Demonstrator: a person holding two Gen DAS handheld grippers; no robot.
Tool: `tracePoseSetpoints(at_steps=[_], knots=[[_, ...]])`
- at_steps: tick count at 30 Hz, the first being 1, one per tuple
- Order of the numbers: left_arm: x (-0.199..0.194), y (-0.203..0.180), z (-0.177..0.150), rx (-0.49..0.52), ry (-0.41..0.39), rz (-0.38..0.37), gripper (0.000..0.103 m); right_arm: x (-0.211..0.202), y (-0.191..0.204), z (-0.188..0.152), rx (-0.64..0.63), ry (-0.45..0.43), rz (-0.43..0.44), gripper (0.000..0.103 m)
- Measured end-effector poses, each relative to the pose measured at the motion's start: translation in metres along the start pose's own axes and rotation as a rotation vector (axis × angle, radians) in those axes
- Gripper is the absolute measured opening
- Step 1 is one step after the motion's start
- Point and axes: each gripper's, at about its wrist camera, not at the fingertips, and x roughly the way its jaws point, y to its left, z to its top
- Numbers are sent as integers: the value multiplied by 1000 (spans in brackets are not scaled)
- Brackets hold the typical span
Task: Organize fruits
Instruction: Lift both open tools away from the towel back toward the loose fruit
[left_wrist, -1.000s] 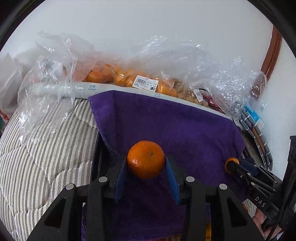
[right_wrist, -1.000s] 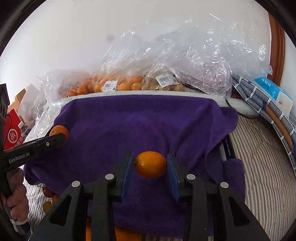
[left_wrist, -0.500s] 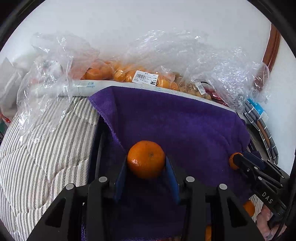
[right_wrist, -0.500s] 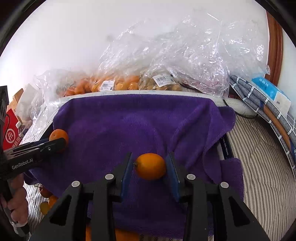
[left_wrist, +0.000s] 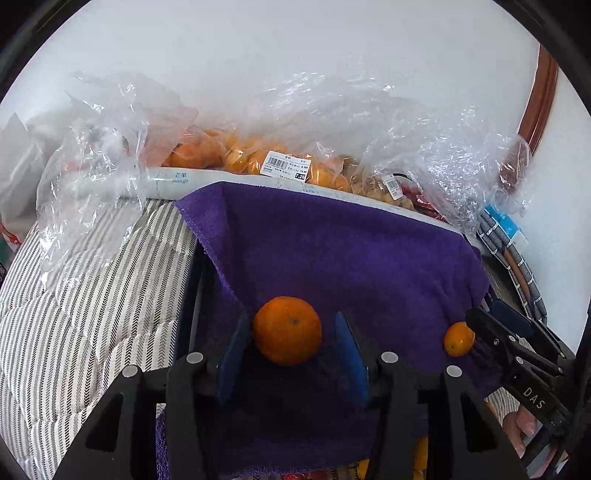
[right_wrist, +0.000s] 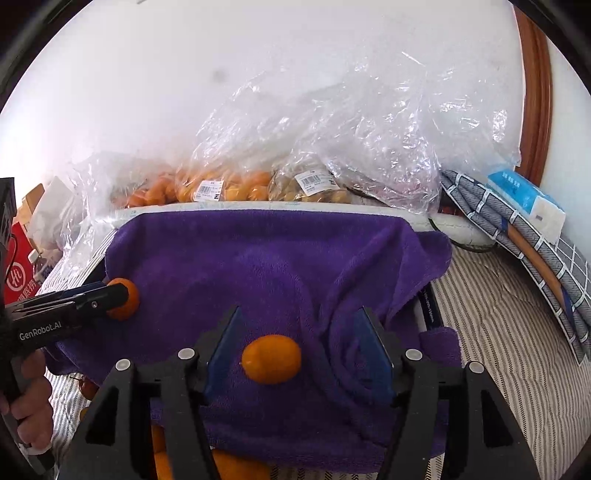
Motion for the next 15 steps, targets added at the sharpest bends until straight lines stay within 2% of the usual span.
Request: tracePoseSetpoints(at_steps=[8,15], knots=[[-23,0,4,-29,-81,31,47,-8,-8,4,3,-6,-32,63],[-46,-6,6,-19,-119,53,47,-36,-18,0,65,2,-76,63]])
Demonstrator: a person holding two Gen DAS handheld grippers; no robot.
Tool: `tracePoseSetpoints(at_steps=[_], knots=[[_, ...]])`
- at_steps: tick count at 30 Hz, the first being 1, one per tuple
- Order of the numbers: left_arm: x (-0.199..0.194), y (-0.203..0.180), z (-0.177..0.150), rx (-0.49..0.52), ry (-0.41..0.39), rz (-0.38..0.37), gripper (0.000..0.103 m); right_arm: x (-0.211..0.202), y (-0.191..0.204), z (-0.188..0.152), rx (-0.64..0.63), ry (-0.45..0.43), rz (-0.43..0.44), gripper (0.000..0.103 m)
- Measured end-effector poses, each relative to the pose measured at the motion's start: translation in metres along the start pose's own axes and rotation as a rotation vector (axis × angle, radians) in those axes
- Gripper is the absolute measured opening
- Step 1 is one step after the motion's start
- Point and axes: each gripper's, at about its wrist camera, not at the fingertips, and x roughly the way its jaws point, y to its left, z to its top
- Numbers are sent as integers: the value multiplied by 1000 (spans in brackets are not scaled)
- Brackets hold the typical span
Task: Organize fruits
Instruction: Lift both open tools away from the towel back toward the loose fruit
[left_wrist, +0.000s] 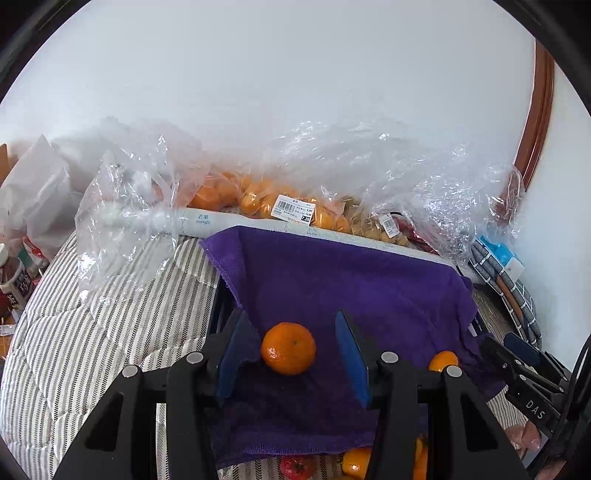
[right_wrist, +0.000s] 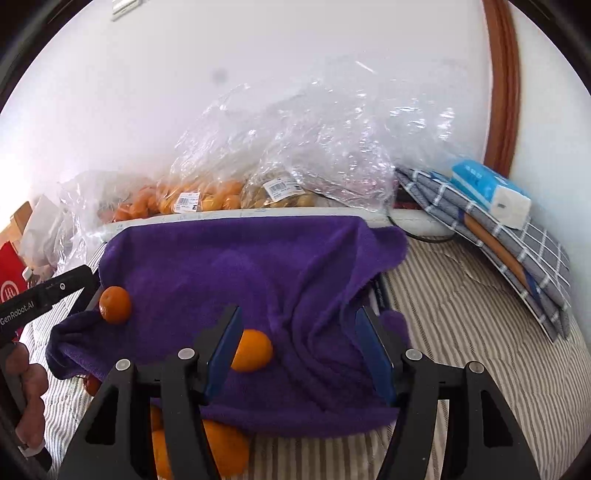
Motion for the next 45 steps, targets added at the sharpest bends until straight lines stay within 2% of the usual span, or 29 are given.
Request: tracePoseSetpoints(at_steps=[4,8,12,15,23,32,43,45], knots=[[-19,-3,-6,-18,15,5,47,-22,-7,-8,35,14,-35,63],[-44,-8,-19,38,13,19,47,-43,-9,-20,49,51,-17,61],[-68,-2,-37,24,27,-10,47,-68,-1,-36,20,52,-11,61],[-79,3,-50,33,50,1,47,-83,5,-50,16,58,5,61],[-101,18,-77,58,65,27,47,-93,17,-68,16,83,56,61],[-90,39,-94,17,142,47,47,-80,28,-82,6,134,67,56],[-67,60,-110,-6,186,78,47,-58,38,-92,-43,143,73,54],[-68,60,-111,3,160,81,47,-53,40,-91,-52,148,76,54]])
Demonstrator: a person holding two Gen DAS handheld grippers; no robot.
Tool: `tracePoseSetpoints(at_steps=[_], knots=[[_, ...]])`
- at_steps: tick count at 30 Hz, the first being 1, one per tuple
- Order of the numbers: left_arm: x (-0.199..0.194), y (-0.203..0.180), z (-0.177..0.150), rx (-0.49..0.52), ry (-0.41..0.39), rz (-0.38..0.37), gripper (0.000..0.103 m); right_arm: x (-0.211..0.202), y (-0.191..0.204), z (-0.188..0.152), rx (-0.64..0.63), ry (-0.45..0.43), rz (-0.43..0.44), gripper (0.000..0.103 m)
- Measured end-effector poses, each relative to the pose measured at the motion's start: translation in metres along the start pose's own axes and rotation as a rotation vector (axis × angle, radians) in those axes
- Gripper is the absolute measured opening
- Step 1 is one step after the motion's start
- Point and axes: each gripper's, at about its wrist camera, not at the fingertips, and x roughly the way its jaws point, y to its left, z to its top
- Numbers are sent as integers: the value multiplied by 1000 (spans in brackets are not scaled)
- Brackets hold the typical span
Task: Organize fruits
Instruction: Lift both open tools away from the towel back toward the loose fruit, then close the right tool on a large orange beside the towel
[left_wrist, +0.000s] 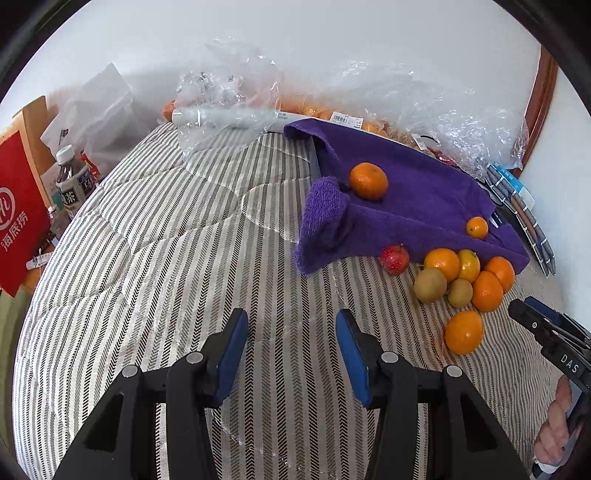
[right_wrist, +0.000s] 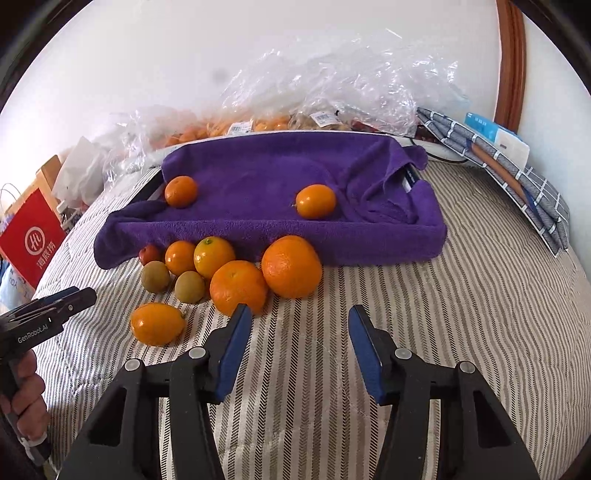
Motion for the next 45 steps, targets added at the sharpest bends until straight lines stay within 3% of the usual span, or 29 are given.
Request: tracePoseSetpoints(at_steps=[11,21,23,26,29,32,36,41,45], knots=[[3,2,1,-2,2,-62,59,17,-1,12,-3,13,-10,53],[3,6,1,-21,-3,-93,60,36,-6,15,-9,62,-17,53],[3,6,1,-21,-3,-95,60,37,-3,15,-27,55,-21,48],[2,6,1,-24,-4,-98,61,35,3,13,-51,45,-5,30],[2,7,0,-26,-5,-102,61,30,11,8,-93,32,-39,28],[2,7,1,-26,-5,-102,61,25,8,6,-81,20,-15,26],[2,7,1,-23,-4,-101,62,21,-1,3,-42,18,5,13],[2,7,1,-23,-3,-105,62,18,-6,1,-45,20,5,14],[2,6,2,-20,-2,-103,63,21,-11,5,-44,9,-1,34]])
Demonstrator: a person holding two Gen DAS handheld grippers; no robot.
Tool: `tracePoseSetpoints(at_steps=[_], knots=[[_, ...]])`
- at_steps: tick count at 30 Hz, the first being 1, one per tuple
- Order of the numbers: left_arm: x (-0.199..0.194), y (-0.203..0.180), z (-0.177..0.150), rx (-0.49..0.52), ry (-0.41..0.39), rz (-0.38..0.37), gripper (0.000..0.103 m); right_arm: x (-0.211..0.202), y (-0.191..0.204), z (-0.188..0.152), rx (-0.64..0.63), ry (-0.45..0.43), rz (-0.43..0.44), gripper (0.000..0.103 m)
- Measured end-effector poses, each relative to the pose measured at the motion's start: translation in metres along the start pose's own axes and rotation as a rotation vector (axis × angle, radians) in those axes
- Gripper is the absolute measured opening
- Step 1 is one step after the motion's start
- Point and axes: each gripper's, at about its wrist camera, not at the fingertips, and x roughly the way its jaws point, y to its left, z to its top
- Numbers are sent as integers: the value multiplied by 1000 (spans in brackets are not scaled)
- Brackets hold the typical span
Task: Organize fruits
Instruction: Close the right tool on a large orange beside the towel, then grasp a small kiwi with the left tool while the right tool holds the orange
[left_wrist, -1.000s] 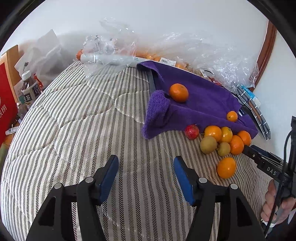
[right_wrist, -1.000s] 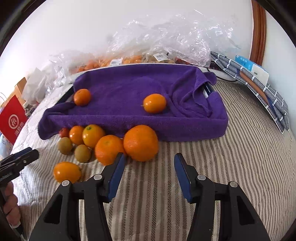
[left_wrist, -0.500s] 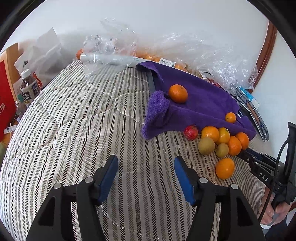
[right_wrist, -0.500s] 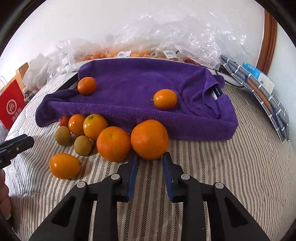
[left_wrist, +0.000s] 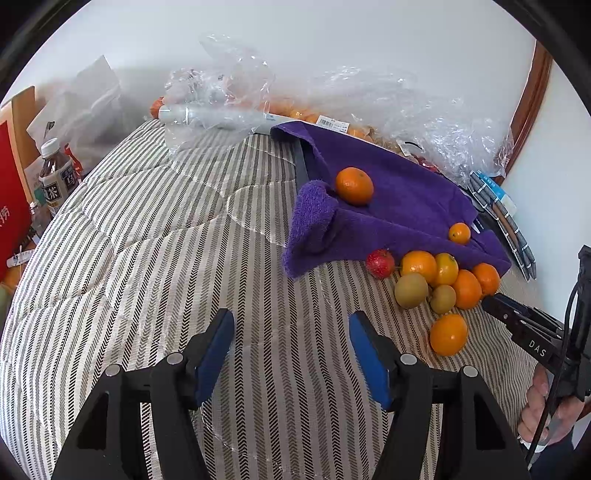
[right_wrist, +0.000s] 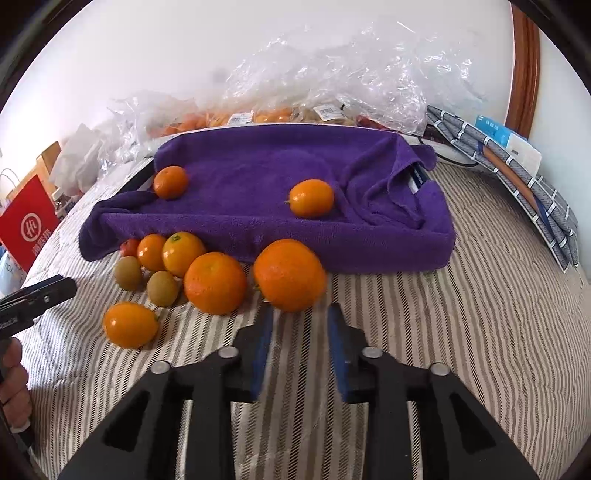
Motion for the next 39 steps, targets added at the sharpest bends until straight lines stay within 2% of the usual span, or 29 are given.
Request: tracePoseSetpoints(at_steps=[4,12,21,26,29,30,32,35,39], knots=[[0,0,0,-1,0,-1,63,6,-1,8,3,14,59,37],[0,-1,-1,3,1,-4,66,16,17,19,-94,-8,45,42],[3,-16,1,48,10,10,64,4,5,13,-55,-39,82,41],[5,-38,13,52,19,-82,64,-8,-14,0,-32,-35,51,41],[11,-55,16,88,27,-93,64,-15,-28,-6,-5,-43,40,41],[14,-59,16,96,36,-85,63,-17,-31,-7,0,-46,35,41],[21,-62,16,80,62,-85,51,-21,-38,-10,13,-54,21,41],[29,-65,16,46,90,-123,45,-23,-46,-12,46,-57,36,41],[32,-74,13,87,68,-91,33,-21,-47,-12,53,-52,45,41]])
